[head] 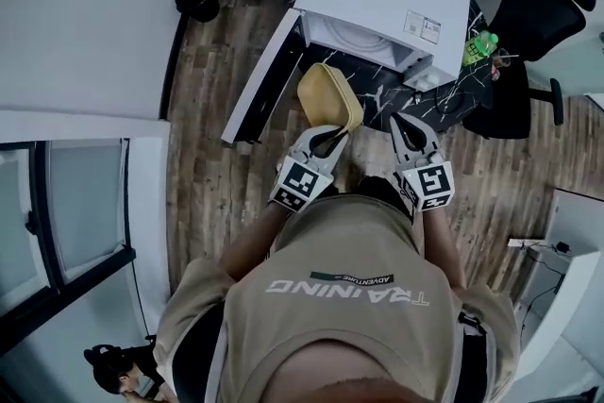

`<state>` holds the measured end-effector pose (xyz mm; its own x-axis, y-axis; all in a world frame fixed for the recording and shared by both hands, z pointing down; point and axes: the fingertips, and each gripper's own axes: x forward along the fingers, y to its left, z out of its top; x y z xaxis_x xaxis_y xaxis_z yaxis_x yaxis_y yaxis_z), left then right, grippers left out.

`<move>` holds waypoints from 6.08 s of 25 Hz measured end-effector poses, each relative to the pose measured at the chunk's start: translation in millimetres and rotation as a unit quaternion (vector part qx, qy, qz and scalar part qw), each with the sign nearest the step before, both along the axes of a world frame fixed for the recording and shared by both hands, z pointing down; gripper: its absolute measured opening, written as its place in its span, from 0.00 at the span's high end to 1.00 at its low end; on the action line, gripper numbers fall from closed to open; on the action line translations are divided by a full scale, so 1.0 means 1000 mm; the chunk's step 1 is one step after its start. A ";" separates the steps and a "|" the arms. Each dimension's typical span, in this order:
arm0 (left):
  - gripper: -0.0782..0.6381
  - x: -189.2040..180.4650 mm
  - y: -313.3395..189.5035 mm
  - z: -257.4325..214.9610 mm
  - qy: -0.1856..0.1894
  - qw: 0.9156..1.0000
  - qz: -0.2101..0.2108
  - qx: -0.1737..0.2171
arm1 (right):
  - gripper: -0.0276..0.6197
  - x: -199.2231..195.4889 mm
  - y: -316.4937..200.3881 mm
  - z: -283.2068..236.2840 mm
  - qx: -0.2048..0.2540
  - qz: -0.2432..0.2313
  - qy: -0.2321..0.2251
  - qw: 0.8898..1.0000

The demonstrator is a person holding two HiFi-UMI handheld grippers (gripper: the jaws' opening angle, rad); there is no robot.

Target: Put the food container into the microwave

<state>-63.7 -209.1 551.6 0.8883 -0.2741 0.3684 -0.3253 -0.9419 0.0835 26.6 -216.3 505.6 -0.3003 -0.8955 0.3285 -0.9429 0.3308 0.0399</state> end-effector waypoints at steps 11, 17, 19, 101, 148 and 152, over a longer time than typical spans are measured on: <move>0.85 0.023 -0.035 0.019 -0.010 0.999 0.045 -0.025 | 0.94 0.004 -0.030 0.005 -0.001 0.018 -0.008 1.000; 0.85 0.056 -0.054 0.016 -0.030 0.998 0.044 -0.021 | 0.94 0.033 -0.045 0.014 0.004 0.010 -0.016 1.000; 0.85 0.069 -0.065 0.019 -0.042 0.998 0.047 -0.014 | 0.94 0.042 -0.056 0.014 0.014 -0.003 -0.005 1.000; 0.77 0.125 -0.201 0.117 -0.278 0.938 0.031 0.203 | 0.94 0.143 -0.071 -0.007 0.051 0.062 -0.056 0.995; 0.88 0.107 -0.227 -0.213 0.109 0.978 -0.122 0.128 | 0.94 0.147 -0.159 -0.168 0.116 0.063 -0.024 0.991; 0.88 0.104 -0.233 -0.212 0.111 0.977 -0.129 0.130 | 0.94 0.146 -0.153 -0.171 0.112 0.068 -0.016 0.991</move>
<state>40.7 -442.2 339.9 0.8269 -0.5589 0.0623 -0.5565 -0.8292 -0.0529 172.7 -369.3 334.3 -0.1780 -0.9780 0.1093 -0.9802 0.1860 0.0681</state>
